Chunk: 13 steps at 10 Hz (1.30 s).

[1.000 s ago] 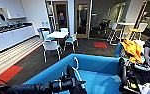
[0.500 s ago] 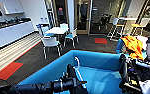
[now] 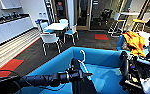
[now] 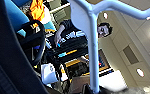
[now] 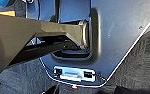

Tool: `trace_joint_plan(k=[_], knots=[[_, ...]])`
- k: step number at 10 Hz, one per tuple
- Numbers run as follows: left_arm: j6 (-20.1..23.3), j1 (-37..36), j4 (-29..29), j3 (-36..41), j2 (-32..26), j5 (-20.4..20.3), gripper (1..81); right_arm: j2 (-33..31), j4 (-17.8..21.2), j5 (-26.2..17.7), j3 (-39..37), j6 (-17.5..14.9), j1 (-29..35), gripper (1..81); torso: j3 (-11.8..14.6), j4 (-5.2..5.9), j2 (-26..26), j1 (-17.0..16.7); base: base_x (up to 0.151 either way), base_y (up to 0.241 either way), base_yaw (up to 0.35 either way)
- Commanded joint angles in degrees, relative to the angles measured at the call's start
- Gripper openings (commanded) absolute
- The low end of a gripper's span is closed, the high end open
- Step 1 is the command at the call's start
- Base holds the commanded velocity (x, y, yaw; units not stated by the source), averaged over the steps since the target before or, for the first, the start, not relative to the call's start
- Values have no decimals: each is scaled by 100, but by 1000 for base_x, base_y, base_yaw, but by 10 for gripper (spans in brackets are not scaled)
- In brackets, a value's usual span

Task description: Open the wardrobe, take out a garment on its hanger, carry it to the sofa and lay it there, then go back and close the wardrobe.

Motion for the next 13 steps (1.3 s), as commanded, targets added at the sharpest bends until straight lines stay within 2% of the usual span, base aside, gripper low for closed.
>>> trace_joint_plan(k=[1,2,6,7,8,9,10,11,12,13], knots=[[-316,-1574,-119,-477,346,-253,10,9,-46,-350,61,-16,29,811,0,0,0,0,0,0,0],[-587,-1804,-128,-835,548,-253,10,9,-46,-359,60,-16,46,811,-2,0,0,2,0,0,0],[-1054,-2454,-137,-1953,926,-165,10,44,-46,-376,52,-16,73,811,-5,0,0,2,0,0,0],[-1116,-2542,-137,-2147,1023,-156,10,44,-46,-376,60,-16,73,811,-5,147,0,2,0,0,0],[-1186,-2595,-137,-2322,1180,-78,10,44,-46,-376,61,-16,73,811,-5,341,2,2,0,0,0],[-1221,-2639,-137,-2551,1401,2,10,44,-37,-376,61,-16,73,811,-5,458,2,2,0,0,0],[-1230,-2691,-146,-2727,1586,20,10,44,-28,-359,52,-16,64,811,-7,186,2,2,0,0,0],[-1309,-2806,-154,-2927,1778,81,10,44,-10,-350,52,-7,64,811,-7,325,2,2,0,0,0],[-1327,-2850,-163,-3172,1927,116,10,44,-2,-341,52,-7,64,811,-7,409,2,2,0,0,0],[-1362,-2850,-163,-3377,2025,239,10,44,-2,-341,61,-7,73,811,-9,424,4,2,0,0,0]])
